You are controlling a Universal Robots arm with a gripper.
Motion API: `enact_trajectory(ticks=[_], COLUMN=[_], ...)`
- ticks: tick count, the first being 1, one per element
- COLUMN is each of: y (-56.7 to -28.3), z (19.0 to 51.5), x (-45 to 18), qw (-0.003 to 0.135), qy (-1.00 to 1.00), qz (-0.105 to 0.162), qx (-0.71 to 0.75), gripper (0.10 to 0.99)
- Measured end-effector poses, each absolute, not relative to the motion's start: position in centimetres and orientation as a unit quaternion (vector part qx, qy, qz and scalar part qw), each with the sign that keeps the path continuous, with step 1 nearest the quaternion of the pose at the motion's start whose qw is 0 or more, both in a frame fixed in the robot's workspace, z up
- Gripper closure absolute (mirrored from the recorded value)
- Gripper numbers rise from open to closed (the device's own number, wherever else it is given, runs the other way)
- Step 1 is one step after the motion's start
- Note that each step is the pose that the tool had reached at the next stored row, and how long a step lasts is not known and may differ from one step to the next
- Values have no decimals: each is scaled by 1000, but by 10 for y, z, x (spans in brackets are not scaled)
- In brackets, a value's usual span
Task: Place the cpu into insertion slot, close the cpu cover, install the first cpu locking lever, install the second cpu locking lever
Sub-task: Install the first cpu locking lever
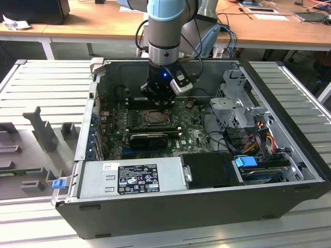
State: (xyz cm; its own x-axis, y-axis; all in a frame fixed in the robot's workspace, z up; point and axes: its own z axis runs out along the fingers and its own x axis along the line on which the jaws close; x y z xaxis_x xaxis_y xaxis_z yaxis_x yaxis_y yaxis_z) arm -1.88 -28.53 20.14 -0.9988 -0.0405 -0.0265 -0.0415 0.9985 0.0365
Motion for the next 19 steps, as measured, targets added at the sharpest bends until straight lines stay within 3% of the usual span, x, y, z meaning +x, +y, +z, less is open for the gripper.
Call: enact_trajectory(ticks=[4,19], y=[-285,-287], z=[200,221], x=[-19,-19], qw=[13,13], qy=[999,999], qz=[30,30], qx=[-20,-20], gripper=[980,980])
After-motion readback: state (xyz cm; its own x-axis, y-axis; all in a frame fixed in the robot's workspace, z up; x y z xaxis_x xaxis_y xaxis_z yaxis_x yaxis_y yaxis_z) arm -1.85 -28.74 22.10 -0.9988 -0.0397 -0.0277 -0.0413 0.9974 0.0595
